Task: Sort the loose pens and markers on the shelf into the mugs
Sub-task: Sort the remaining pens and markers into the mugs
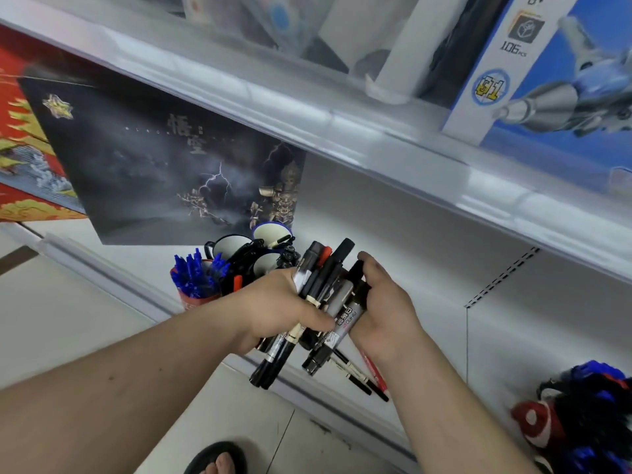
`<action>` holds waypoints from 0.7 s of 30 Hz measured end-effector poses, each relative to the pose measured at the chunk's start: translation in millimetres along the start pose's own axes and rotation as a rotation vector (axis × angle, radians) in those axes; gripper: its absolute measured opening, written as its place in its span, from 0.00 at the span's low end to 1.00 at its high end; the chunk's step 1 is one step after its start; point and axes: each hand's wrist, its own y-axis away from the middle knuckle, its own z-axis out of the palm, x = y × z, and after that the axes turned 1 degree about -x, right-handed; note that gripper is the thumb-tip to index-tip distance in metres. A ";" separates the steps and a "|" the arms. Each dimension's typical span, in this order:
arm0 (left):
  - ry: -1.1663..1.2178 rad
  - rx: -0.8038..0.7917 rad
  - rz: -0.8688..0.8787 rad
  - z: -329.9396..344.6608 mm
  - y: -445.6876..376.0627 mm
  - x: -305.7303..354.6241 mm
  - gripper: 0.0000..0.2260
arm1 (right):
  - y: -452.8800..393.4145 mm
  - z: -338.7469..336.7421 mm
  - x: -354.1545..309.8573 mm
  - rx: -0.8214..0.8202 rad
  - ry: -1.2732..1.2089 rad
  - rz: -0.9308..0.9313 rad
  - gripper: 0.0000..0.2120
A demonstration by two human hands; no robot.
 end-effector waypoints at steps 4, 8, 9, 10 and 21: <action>0.016 -0.080 -0.047 -13.8 3.4 -1.7 0.18 | 4.1 9.6 5.3 -0.055 0.031 0.025 0.10; 0.072 -0.113 -0.105 -22.3 9.7 -10.3 0.21 | -0.1 19.0 11.0 0.055 0.054 -0.016 0.11; 0.110 -0.120 -0.121 -23.6 11.3 -13.8 0.17 | -2.7 21.5 12.7 0.090 0.041 -0.037 0.11; 0.156 -0.123 -0.150 -24.8 12.6 -18.3 0.13 | -5.6 23.5 15.5 0.118 0.027 -0.052 0.11; 0.108 0.103 -0.199 -46.1 7.5 -25.8 0.18 | -32.4 27.3 31.6 0.076 0.626 -0.241 0.09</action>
